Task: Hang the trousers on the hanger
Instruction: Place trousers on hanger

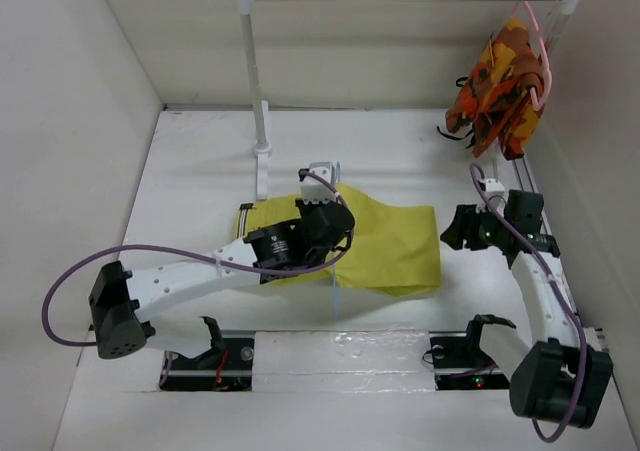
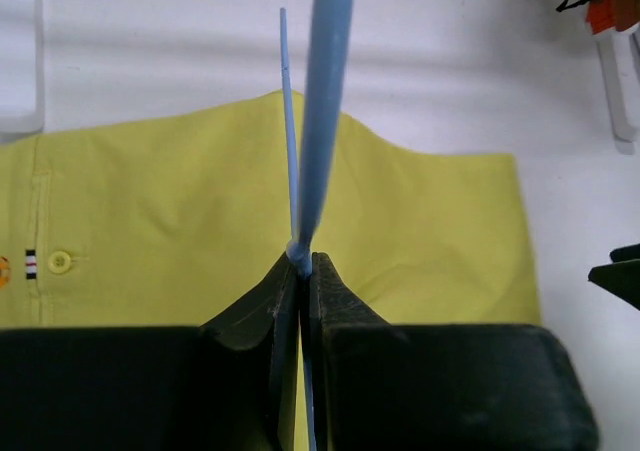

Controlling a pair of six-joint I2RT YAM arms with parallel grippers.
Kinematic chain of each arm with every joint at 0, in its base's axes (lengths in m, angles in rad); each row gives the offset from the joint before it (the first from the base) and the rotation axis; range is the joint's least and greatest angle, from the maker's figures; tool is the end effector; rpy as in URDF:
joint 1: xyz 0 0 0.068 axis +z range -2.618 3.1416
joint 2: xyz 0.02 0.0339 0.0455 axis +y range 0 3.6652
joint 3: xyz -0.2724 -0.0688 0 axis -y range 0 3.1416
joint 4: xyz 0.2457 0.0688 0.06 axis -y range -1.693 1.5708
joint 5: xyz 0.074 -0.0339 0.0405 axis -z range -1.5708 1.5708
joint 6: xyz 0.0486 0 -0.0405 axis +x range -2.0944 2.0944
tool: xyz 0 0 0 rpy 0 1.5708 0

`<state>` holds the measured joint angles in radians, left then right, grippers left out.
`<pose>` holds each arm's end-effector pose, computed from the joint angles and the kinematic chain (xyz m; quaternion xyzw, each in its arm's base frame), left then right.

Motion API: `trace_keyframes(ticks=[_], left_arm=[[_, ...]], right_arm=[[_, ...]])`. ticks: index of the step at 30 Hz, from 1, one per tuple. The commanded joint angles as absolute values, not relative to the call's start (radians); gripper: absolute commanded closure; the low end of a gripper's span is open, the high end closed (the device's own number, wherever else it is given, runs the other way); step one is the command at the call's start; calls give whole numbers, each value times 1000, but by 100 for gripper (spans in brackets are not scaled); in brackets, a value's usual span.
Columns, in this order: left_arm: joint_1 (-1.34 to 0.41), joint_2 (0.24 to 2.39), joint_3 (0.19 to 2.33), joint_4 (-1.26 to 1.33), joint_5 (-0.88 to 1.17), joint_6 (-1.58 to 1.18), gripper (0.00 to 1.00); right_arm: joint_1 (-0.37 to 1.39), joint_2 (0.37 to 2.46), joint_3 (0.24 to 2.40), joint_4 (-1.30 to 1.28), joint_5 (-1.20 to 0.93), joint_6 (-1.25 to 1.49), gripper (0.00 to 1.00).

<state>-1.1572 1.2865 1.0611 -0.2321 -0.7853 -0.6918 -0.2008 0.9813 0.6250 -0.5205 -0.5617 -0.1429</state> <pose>0.1495 -0.2551 0.3307 -0.0158 0.8099 -0.1940 0.5533 0.1947 -0.0132 0.2220 -0.0681 0.9059 0.2009 0.3665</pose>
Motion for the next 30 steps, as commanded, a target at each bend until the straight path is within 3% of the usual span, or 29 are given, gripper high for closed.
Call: trace_keyframes(ticks=[1,4,7,17,23,29,30], left_arm=[[-1158,1265,1233,-261,-810,-606,100],[-1158,1299,1388,-336,-786,-548,100],[-1158,1322,1508,-370,-764,-505,100],[-1158,1413,1851,-442,-724,-402,100],[-1158,1427,1878,-420,-718,-400,100],[-1158,1422,1884,-393,-703,-399,100],[-1158,1422,1890,-391,-701,-397,100]], right_arm=[[-175,876,813,-598,-586,-149,34],[-101,850,999,-671,-604,-118,29],[39,818,1096,-568,-614,35,28],[558,903,1157,-79,-514,517,22],[722,992,1138,74,-397,618,22],[784,1016,1100,97,-333,661,30],[794,1012,1089,110,-330,676,37]])
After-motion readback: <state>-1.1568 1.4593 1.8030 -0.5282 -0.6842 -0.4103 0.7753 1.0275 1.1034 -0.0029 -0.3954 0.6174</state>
